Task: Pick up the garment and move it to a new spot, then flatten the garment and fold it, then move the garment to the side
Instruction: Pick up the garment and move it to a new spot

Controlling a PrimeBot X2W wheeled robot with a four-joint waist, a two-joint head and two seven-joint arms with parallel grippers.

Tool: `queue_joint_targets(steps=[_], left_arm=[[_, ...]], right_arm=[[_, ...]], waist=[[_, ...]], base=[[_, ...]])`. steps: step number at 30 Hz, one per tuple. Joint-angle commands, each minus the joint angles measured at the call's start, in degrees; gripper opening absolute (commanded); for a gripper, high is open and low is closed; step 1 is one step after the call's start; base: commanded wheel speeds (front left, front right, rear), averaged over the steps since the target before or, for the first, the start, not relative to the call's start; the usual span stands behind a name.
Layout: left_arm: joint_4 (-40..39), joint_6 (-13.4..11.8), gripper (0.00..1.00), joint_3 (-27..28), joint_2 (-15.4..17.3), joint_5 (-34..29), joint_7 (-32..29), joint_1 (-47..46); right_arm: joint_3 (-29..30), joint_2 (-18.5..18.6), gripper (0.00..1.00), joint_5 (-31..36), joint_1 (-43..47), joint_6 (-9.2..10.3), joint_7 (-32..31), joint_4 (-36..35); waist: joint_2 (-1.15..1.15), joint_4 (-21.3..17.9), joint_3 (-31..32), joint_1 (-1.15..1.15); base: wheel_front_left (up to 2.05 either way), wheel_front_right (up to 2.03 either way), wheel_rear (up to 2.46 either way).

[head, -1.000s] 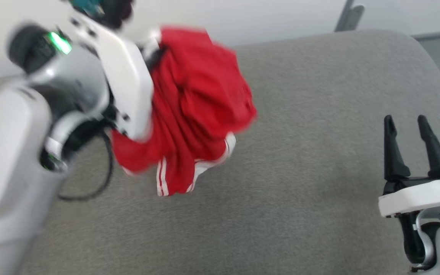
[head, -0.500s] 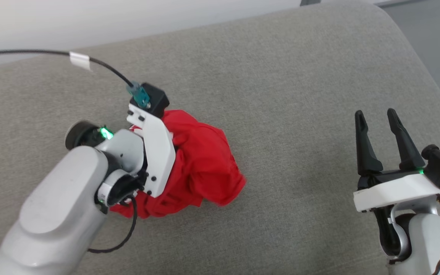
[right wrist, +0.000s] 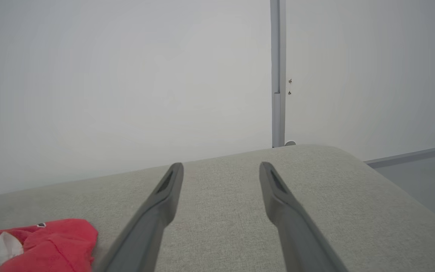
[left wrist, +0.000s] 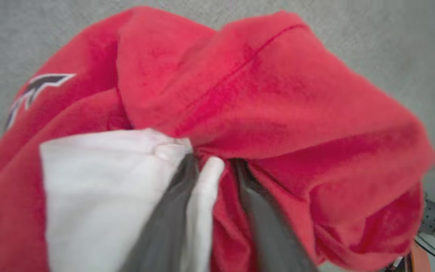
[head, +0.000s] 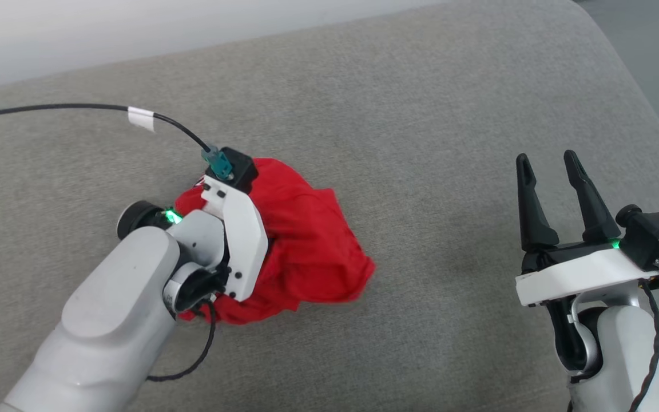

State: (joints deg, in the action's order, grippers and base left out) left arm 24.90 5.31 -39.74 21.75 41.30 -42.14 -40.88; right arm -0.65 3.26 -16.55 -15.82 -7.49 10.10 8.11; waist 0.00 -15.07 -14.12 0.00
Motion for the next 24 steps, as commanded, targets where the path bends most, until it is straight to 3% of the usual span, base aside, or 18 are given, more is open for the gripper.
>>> queue_joint_targets(steps=[1, 6, 14, 18, 24], left_arm=[[-0.26, 0.48, 1.0, 0.45, 0.32, -0.49, 1.9, -1.09], [-2.4, 0.65, 1.0, 1.78, 0.73, 0.16, 5.55, -0.92], [-8.12, 0.08, 1.0, 5.46, 3.2, -0.86, 16.15, 2.42], [-10.72, -0.99, 1.0, 7.86, 4.8, -1.15, 22.09, 5.14], [-15.31, -5.02, 1.0, 12.95, 7.01, -2.47, 34.04, 11.36]], right_arm=[[0.05, 0.31, 1.0, 0.26, 0.32, 0.0, 0.17, 0.27], [0.47, 1.16, 1.0, 0.63, 1.21, 0.0, -0.05, 0.28], [1.5, 1.97, 1.0, 1.33, 3.26, 0.0, -0.9, -0.11], [1.57, 2.0, 1.0, 1.59, 4.44, 0.0, -1.44, -0.55], [2.36, 1.93, 1.0, 2.0, 6.44, 0.0, -1.74, -1.2]], waist=[[0.0, 1.46, 1.11, 0.0], [0.0, 3.66, 2.73, 0.0], [0.0, 7.94, 6.49, 0.0], [0.0, 9.62, 8.24, 0.0], [0.0, 12.1, 10.45, 0.0]], base=[[0.0, 0.0, 0.0], [0.0, 0.0, 0.0], [0.0, 0.0, 0.0], [0.0, 0.0, 0.0], [0.0, 0.0, 0.0]])
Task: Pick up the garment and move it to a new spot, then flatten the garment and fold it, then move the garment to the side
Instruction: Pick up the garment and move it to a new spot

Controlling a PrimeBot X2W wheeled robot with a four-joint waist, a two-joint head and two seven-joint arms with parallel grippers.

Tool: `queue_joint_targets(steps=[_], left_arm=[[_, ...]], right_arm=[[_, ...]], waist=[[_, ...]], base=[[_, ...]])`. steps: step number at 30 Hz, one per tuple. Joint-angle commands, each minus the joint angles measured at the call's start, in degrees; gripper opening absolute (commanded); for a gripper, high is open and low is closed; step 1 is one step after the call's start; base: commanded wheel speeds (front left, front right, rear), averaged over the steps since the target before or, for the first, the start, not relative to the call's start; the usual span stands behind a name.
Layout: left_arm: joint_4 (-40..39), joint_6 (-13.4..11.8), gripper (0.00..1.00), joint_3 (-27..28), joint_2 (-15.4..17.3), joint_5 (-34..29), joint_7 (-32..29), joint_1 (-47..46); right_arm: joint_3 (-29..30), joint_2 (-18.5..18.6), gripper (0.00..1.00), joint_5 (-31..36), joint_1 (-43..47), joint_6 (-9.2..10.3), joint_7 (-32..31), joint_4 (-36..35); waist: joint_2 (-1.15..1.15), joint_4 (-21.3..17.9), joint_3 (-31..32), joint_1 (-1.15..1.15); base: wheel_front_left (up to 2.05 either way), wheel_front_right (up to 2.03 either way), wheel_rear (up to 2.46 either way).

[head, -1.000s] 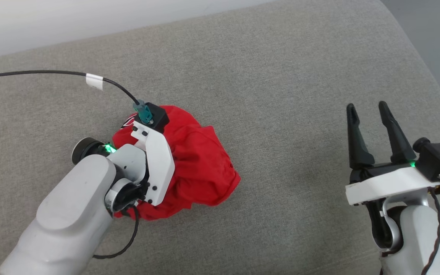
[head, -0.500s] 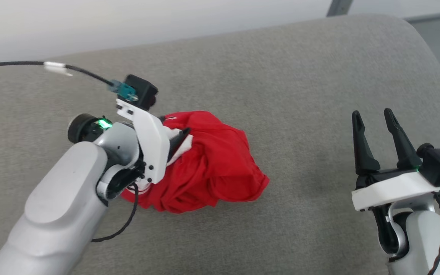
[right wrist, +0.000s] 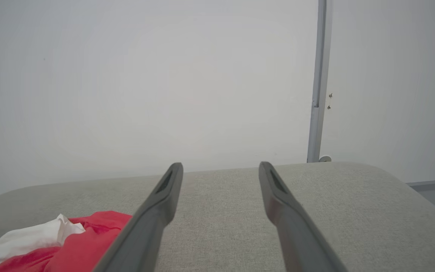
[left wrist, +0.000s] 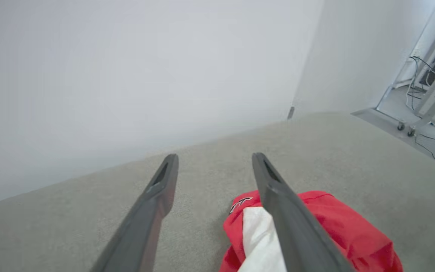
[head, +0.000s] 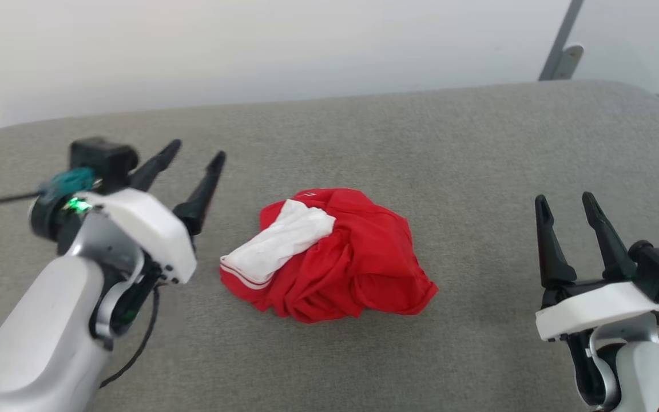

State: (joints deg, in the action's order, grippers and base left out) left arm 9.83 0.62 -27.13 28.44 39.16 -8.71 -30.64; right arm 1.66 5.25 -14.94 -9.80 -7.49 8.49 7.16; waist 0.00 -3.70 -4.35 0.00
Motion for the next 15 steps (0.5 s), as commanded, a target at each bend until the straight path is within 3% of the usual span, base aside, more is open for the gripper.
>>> queue_joint_targets(steps=[1, 15], left_arm=[[-0.84, -0.85, 1.0, 0.87, 0.64, -0.63, 2.06, 2.18], [-8.14, -6.43, 1.0, 7.69, 3.55, -2.21, 18.99, 17.65]], right_arm=[[0.13, -0.08, 1.0, 0.37, 0.74, 0.0, -0.24, -0.34], [0.91, -0.46, 1.0, 1.25, 3.45, 0.0, -0.9, -0.72]], waist=[[0.0, 1.03, 0.96, 0.0], [0.0, 4.16, 3.72, 0.0]], base=[[0.0, 0.0, 0.0], [0.0, 0.0, 0.0]])
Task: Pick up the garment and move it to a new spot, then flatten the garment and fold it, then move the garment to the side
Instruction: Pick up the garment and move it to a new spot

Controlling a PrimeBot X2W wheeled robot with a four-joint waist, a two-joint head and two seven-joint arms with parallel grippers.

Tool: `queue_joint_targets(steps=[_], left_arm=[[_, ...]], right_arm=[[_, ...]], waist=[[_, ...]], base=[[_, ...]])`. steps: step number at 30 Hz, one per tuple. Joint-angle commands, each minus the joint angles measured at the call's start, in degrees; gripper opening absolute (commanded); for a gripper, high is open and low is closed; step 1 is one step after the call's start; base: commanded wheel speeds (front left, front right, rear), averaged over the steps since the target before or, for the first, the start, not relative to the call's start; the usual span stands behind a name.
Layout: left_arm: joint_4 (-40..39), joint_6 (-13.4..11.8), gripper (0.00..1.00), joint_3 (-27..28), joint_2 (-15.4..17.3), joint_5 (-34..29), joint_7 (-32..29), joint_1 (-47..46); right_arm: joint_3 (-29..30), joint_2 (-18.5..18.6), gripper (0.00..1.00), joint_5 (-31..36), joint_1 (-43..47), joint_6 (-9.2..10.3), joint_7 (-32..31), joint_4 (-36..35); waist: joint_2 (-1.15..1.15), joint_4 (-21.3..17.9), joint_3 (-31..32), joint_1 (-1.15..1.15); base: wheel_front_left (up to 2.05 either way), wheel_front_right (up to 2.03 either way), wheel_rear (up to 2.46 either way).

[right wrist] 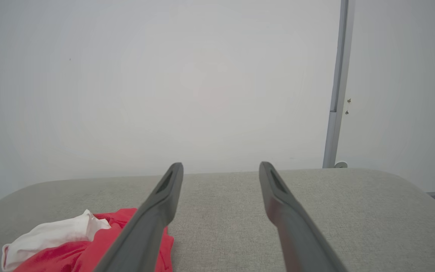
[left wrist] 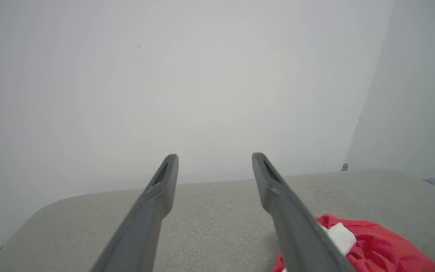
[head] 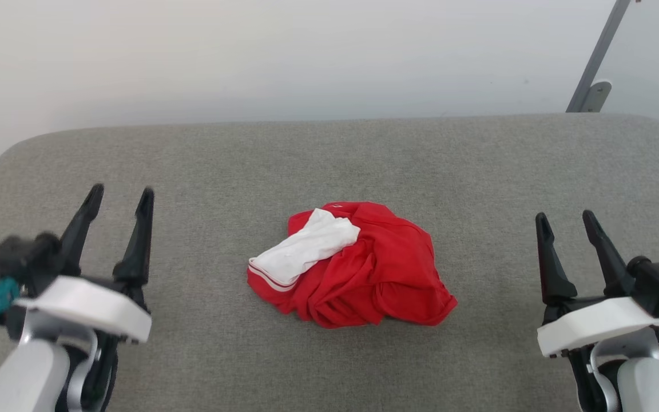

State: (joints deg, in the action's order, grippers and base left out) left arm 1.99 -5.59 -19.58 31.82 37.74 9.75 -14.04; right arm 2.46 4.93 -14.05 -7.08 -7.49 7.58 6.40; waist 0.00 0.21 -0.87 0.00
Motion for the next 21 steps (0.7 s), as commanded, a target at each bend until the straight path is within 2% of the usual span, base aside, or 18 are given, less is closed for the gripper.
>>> queue_joint_targets(steps=[1, 5, 10, 21], left_arm=[[-0.87, -0.73, 1.0, 0.3, 0.13, -1.1, 1.24, 2.32], [-1.54, -1.96, 1.0, 2.2, -0.24, -0.14, 3.55, 6.84], [-1.01, -2.0, 1.0, 4.06, -1.17, -0.34, 4.92, 10.25], [-0.41, 0.67, 1.0, 9.62, -6.46, -3.64, 5.53, 16.69]], right_arm=[[0.07, -0.16, 1.0, 0.48, 0.8, 0.0, 0.0, 0.03], [0.18, -0.22, 1.0, 0.7, 1.41, 0.0, 0.09, -0.04], [0.2, -0.3, 1.0, 0.82, 1.82, 0.0, 0.11, -0.1], [0.63, -0.35, 1.0, 1.53, 2.97, 0.0, 0.55, -0.41]], waist=[[0.0, 0.37, 0.4, 0.0], [0.0, 0.83, 0.69, 0.0], [0.0, 1.11, 0.93, 0.0], [0.0, 1.4, 1.4, 0.0]], base=[[0.0, 0.0, 0.0], [0.0, 0.0, 0.0], [0.0, 0.0, 0.0], [0.0, 0.0, 0.0]])
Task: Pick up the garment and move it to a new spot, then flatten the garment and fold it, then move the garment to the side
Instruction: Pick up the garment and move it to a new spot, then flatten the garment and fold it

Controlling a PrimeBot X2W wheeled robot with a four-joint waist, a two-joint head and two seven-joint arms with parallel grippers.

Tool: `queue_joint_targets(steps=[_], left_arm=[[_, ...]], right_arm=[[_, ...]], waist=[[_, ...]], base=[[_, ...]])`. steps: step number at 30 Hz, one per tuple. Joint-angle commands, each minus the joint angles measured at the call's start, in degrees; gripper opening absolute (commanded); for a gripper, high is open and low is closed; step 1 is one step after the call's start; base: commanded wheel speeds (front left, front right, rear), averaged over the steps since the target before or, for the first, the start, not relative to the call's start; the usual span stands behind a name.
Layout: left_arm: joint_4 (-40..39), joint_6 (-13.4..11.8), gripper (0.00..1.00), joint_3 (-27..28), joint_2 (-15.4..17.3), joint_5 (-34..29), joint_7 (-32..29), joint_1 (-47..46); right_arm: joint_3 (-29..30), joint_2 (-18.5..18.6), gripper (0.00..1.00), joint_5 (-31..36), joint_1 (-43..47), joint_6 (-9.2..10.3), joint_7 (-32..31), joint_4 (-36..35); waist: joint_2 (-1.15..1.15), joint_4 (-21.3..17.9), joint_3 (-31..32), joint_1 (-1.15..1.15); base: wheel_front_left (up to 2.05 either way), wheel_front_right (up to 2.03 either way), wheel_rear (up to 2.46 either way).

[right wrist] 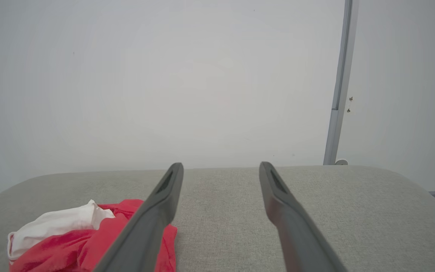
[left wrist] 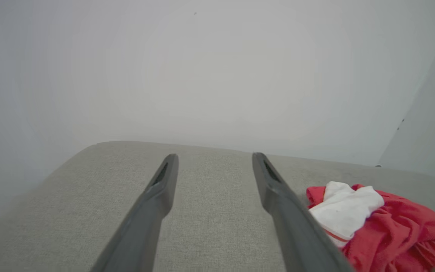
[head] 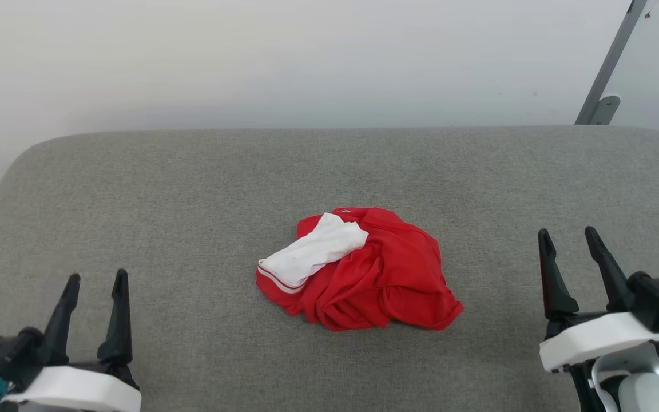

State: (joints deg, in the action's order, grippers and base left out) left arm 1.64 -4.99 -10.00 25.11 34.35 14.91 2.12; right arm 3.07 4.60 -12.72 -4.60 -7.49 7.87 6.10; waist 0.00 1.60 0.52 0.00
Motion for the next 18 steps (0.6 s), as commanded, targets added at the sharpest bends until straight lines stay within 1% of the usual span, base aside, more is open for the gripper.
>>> queue_joint_targets(steps=[1, 9, 16, 18], left_arm=[[-0.08, 0.47, 1.0, 0.83, -0.72, -0.43, 0.37, 0.95], [-0.04, 3.89, 1.0, 5.18, -5.74, -4.97, 0.35, 4.53], [0.42, 6.63, 1.0, 8.06, -10.12, -8.95, 0.35, 5.62], [0.8, 7.38, 1.0, 8.69, -10.93, -9.81, 0.35, 5.76]], right_arm=[[0.12, -0.01, 1.0, 0.28, 0.63, 0.0, 0.39, -0.14], [1.21, -0.28, 1.0, 0.83, 1.96, 0.0, 1.38, -0.31], [1.85, -0.59, 1.0, 1.62, 2.8, 0.0, 1.85, -0.48], [1.8, -0.68, 1.0, 1.59, 2.82, 0.0, 1.82, -0.52]], waist=[[0.0, 0.05, 0.06, 0.0], [0.0, 0.28, 0.01, 0.0], [0.0, 0.63, -0.16, 0.0], [0.0, 0.69, -0.19, 0.0]], base=[[0.0, 0.0, 0.0], [0.0, 0.0, 0.0], [0.0, 0.0, 0.0], [0.0, 0.0, 0.0]])
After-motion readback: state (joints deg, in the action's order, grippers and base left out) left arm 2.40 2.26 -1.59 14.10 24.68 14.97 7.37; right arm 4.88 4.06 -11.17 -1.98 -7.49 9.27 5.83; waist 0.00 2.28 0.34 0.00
